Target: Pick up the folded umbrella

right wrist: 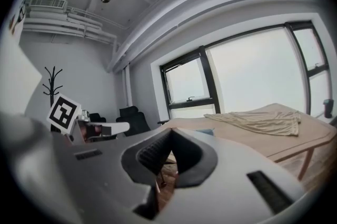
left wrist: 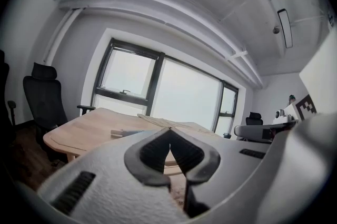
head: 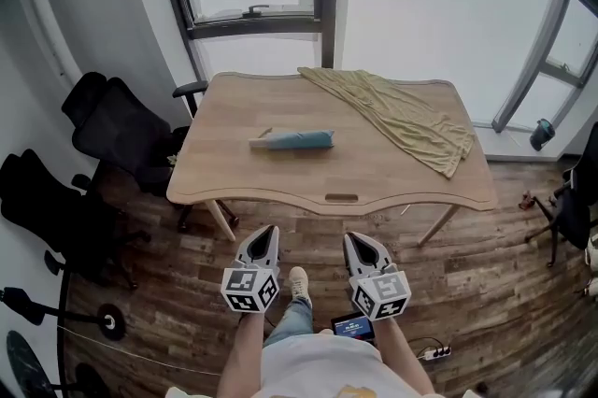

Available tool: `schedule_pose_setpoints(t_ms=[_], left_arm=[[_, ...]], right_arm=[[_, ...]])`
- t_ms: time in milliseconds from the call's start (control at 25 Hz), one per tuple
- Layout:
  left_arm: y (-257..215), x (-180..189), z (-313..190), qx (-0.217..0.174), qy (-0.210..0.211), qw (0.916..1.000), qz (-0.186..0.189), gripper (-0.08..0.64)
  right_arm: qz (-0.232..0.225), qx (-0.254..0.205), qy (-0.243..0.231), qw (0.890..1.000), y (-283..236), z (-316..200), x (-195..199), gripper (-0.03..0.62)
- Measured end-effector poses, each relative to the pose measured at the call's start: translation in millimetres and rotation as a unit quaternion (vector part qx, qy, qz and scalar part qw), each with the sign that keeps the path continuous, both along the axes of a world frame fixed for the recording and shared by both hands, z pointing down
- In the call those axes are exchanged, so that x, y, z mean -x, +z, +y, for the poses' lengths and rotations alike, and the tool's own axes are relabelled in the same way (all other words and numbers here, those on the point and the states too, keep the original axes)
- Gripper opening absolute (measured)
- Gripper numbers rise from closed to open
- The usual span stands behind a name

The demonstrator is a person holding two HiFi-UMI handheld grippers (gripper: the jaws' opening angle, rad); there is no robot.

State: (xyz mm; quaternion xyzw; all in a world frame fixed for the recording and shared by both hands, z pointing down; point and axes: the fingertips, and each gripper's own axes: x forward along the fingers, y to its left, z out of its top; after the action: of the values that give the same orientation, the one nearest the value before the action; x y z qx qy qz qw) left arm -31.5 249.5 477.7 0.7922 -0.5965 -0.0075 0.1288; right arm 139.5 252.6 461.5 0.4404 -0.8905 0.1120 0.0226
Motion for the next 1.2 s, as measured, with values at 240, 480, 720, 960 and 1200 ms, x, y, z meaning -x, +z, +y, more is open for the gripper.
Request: schedule_pose_setpoints(t_ms=[240,480,720,960,1200], left_arm=[[16.7,17.1,-75.8,0.012,0.005,0.9998,-0.014,0.020],[21.0,41.7,-170.6,0.025,0.030,0.9990,-0.024,0.020],[28.9,67.4,-259.2,0.044,0.049,0.9978,-0.012,0.020],[44.8,78.7,-324.2,0.045,0.083,0.9949,-0.035,0.020],[47.5,83.9,-360.2,0.046,0.096,0.9944,-0.001,0.020]], right_arm=[[-0.025,0.026,-0.011,0.999,13.2,-75.6,18.1,0.009],[0.040,0.032,0.011,0.999,23.2,-170.8,48.9,0.009],[0.038,0.055,0.037,0.997,33.2,-253.8,71.2,0.009],[0.040,0.068,0.057,0.995,48.6,-313.5,88.2,0.009],[0.034,0.082,0.074,0.993,56.7,-338.2,89.8,0.009]])
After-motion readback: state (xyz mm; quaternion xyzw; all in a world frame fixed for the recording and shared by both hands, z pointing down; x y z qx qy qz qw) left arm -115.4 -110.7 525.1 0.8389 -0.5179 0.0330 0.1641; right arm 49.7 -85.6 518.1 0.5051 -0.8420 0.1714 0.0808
